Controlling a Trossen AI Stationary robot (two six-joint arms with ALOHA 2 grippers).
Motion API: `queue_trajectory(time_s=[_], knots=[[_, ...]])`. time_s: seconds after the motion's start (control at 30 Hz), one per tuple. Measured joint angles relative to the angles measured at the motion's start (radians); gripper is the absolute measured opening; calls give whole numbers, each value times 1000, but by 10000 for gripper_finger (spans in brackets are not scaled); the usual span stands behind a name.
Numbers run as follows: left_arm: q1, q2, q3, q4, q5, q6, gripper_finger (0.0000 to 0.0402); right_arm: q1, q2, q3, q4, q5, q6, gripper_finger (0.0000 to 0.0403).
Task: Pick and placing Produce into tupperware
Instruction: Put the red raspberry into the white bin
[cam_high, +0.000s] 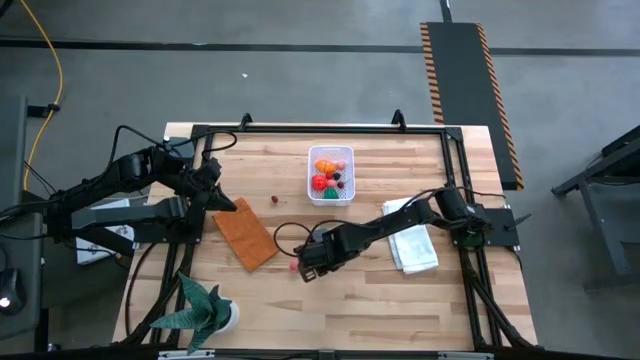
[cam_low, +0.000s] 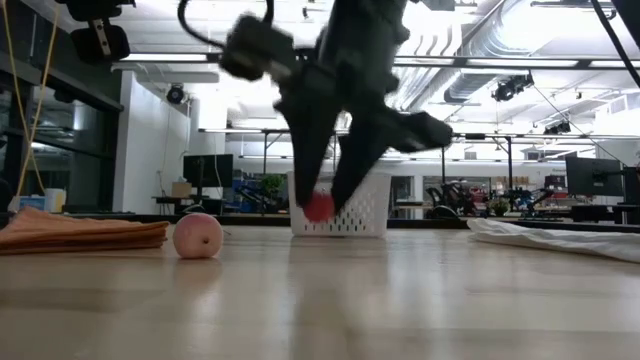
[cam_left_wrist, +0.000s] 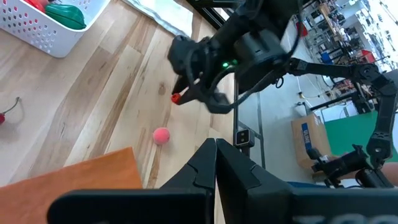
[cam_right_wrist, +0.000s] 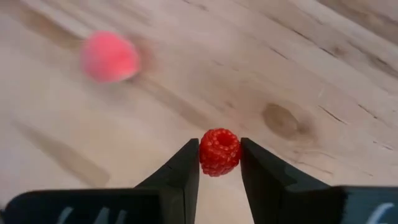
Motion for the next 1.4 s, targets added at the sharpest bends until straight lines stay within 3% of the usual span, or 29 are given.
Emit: queue_trajectory(time_s=[0.2,0.37,0.7,0.9,1.4], knots=[[0,0,0,0,0,0,1,0,-25,74,-99,0,-86,90],[0,0,0,1,-1,0,1,0,-32,213,-328,12,-201,89],[0,0,0,1,-3,-1,1,-2,-32,597,-726,188,-309,89],[0,0,0,2,-4,-4,1,-5,-154,523,-682,229,-308,89],[0,0,0,8,-82,-33,1,5,-339,518,-719,286,-441,89]])
